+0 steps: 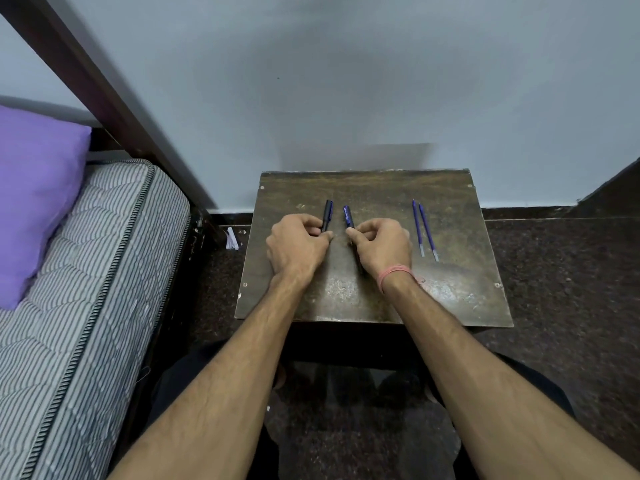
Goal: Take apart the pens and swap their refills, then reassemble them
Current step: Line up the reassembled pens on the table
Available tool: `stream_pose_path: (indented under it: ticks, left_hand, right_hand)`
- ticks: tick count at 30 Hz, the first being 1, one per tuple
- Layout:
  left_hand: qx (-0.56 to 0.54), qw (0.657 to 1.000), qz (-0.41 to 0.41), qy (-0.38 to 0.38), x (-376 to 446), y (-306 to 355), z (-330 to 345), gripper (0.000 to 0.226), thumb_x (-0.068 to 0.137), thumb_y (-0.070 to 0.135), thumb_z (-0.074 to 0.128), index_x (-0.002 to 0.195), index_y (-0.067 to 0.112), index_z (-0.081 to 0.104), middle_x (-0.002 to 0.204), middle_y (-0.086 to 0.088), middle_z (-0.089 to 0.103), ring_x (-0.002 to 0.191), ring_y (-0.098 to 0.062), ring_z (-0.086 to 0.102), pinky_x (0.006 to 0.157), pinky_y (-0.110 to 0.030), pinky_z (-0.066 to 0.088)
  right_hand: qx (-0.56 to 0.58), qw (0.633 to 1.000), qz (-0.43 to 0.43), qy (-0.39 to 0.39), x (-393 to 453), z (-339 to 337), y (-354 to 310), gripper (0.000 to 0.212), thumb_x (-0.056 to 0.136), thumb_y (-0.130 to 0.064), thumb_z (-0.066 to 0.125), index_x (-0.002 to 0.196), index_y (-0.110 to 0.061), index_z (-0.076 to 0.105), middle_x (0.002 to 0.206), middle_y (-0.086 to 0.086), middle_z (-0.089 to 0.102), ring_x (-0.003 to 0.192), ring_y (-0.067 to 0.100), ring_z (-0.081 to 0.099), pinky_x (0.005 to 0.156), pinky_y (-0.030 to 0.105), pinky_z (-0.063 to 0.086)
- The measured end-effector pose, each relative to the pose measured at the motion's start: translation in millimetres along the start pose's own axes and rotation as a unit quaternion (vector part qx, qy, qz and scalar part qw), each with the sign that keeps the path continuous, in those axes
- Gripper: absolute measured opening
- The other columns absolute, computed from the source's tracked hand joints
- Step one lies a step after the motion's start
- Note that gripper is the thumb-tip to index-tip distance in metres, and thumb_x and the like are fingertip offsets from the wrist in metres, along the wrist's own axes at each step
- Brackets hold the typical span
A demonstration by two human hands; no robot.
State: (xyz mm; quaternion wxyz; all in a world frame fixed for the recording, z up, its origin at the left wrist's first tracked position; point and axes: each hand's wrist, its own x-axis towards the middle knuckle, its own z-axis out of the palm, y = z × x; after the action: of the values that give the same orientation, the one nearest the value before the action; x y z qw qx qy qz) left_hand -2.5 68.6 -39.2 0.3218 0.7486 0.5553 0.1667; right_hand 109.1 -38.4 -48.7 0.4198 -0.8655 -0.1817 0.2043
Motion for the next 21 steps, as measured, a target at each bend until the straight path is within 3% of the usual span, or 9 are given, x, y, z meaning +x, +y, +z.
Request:
stream_pose_path:
  ticks: [3,6,9,13,16,21]
  left_hand:
    - [-0.01,1.0,0.014,-0.014,-2,1,7,0.026,0.078,0.046,0.096,0.099,0.033,0.088,0.062,0.023,0.066,0.083,0.002,0.072,0.084,-0.019,0.047]
    - [-0.035,0.999,0.013,-0.012,-10,0,12,0.023,0.079,0.045,0.095,0.096,0.032,0.089,0.054,0.024,0.061,0.083,0.002,0.074,0.084,-0.02,0.052]
    - [-0.052,0.998,0.008,-0.023,-18,-1,14,0.018,0.081,0.042,0.094,0.096,0.033,0.089,0.069,0.023,0.076,0.088,-0.005,0.081,0.091,-0.027,0.062]
    - [-0.052,0.998,0.017,-0.016,-25,0,12,0.016,0.083,0.042,0.091,0.098,0.035,0.09,0.086,0.02,0.081,0.091,-0.009,0.081,0.09,-0.027,0.06]
    - [-0.086,0.996,0.014,-0.024,-25,-4,12,0.016,0.083,0.04,0.092,0.098,0.035,0.089,0.086,0.012,0.085,0.084,-0.008,0.082,0.09,-0.035,0.066]
    - [-0.138,0.99,0.016,-0.031,-26,-7,16,0.015,0.083,0.033,0.096,0.096,0.035,0.089,0.081,0.018,0.083,0.069,-0.004,0.081,0.075,-0.041,0.07]
  right_hand:
    - [-0.023,0.999,-0.02,0.021,1,5,-5,0.016,0.093,-0.039,0.088,0.097,-0.024,0.088,0.083,-0.01,0.079,0.079,0.007,0.069,0.08,0.019,0.049]
    - [-0.036,0.998,-0.018,0.043,-1,7,-9,0.015,0.093,-0.04,0.087,0.095,-0.025,0.089,0.092,-0.005,0.085,0.089,0.015,0.075,0.082,0.023,0.051]
    - [-0.072,0.996,-0.014,0.043,-1,9,-15,0.013,0.094,-0.04,0.086,0.091,-0.028,0.089,0.092,-0.002,0.085,0.093,0.021,0.078,0.081,0.026,0.055]
    - [-0.083,0.996,-0.007,0.031,-3,11,-19,0.012,0.096,-0.037,0.084,0.091,-0.028,0.089,0.094,0.0,0.085,0.094,0.023,0.077,0.083,0.03,0.058]
    - [-0.062,0.998,-0.001,0.031,-4,8,-18,0.007,0.095,-0.032,0.086,0.091,-0.027,0.089,0.093,-0.003,0.085,0.09,0.017,0.075,0.079,0.024,0.049]
    - [-0.031,0.999,0.004,0.034,-6,6,-15,0.005,0.092,-0.031,0.089,0.091,-0.026,0.089,0.091,-0.003,0.086,0.091,0.016,0.079,0.085,0.029,0.06]
